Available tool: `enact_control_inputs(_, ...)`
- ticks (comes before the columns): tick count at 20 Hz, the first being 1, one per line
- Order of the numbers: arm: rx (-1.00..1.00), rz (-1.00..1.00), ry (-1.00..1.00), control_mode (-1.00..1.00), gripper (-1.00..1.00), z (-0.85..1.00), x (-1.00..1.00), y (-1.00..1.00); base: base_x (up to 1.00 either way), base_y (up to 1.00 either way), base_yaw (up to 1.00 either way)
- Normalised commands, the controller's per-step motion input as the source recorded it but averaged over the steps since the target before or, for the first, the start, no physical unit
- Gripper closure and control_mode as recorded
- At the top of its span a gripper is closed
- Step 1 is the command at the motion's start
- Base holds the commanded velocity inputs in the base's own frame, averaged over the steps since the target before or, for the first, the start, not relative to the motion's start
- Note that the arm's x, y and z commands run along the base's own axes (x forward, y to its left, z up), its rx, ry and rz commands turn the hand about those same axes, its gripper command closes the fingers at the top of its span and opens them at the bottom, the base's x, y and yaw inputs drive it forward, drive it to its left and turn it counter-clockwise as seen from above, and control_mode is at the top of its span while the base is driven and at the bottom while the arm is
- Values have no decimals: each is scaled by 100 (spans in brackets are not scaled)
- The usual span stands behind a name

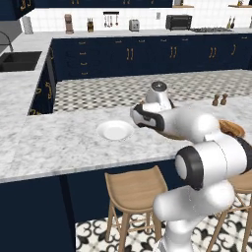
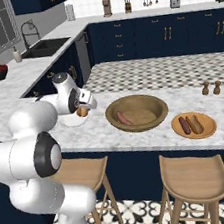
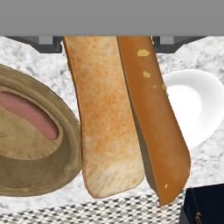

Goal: Place one bun and one sausage from the bowl on each plate.

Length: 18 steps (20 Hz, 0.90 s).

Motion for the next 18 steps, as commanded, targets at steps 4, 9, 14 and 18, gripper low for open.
enact_control_inputs(4, 0, 4, 14, -100, 100, 0, 75, 47, 0, 0, 0)
enact_control_inputs(9, 0, 0, 9, -100, 100, -14, 56, 7, 0, 0, 0)
enact_control_inputs(14, 0, 1, 8, -100, 100, -50, 44, 8, 0, 0, 0)
enact_control_inputs(18, 0, 0, 4, -100, 100, -66, 43, 21, 0, 0, 0)
